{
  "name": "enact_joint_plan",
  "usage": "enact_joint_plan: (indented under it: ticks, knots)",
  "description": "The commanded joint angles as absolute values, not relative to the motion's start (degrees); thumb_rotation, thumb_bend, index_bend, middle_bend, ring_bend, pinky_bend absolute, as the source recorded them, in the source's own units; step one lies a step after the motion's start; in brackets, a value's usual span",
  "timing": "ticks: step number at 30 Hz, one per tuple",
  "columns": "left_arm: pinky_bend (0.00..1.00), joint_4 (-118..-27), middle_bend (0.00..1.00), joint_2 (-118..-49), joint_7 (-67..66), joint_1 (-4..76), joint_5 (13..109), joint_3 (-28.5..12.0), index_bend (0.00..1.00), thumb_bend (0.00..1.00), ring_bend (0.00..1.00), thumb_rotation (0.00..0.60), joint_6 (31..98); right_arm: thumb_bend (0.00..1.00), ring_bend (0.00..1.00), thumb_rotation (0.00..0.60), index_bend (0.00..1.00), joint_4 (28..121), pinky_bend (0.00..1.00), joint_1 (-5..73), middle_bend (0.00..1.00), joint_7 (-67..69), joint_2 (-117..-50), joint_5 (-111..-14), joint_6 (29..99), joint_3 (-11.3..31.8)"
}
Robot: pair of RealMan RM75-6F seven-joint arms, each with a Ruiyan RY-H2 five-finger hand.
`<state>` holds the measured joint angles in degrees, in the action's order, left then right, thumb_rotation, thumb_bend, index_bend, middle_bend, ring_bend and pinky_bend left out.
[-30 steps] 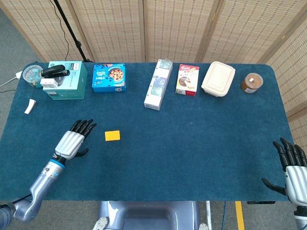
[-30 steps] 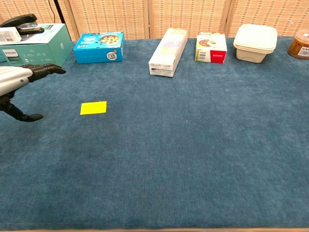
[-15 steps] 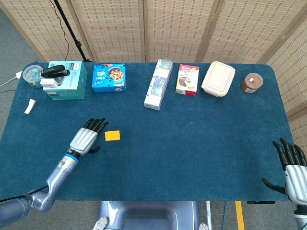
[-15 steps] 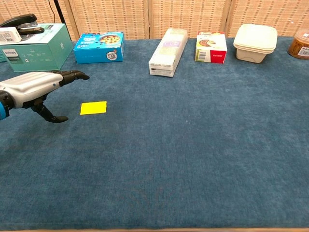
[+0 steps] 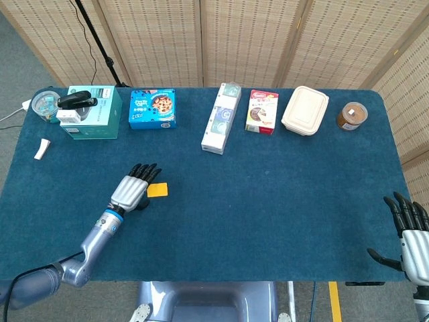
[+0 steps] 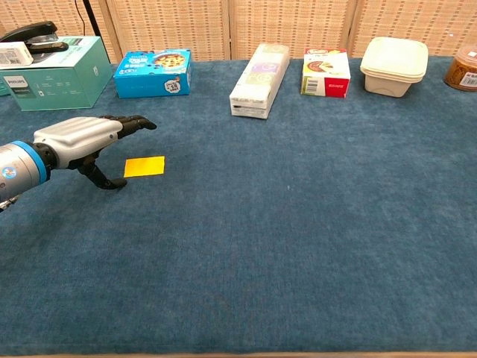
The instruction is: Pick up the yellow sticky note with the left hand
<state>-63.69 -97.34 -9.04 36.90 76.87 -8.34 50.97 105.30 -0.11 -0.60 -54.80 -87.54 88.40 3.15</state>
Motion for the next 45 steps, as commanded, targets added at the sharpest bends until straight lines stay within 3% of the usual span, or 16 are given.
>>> enact_joint_plan:
  ticks: [1, 25, 35, 45]
  knots:
    - [0.00, -63.0, 0.00, -97.9, -9.1, 37.2, 76.5, -8.5, 0.00, 0.26, 0.00, 0.600, 51.2, 0.00, 0.00, 0.600, 0.00, 105.3, 0.00, -0.1, 0.00, -0.4, -54.7, -87.4, 88.4, 3.2]
    - [0.00, -57.5, 0.00, -100.5, -7.4, 40.9, 75.2, -9.3, 0.00, 0.26, 0.00, 0.600, 50.0, 0.00, 0.00, 0.600, 0.00, 105.2, 0.00, 0.3, 0.00, -0.1, -54.8, -86.7, 87.6, 3.2]
    - [0.00, -59.4, 0.00, -98.6, -7.1, 40.4, 75.3, -8.0, 0.36, 0.26, 0.00, 0.600, 50.0, 0.00, 0.00, 0.600, 0.00, 105.5, 0.00, 0.2, 0.00, 0.1, -54.6, -86.9, 87.7, 3.1]
    - [0.00, -59.7, 0.00, -98.5, -6.9, 40.2, 75.4, -7.4, 0.39, 0.27, 0.00, 0.600, 50.7, 0.00, 0.00, 0.600, 0.00, 105.5, 0.00, 0.3, 0.00, 0.5, -54.5, -86.8, 87.6, 3.1]
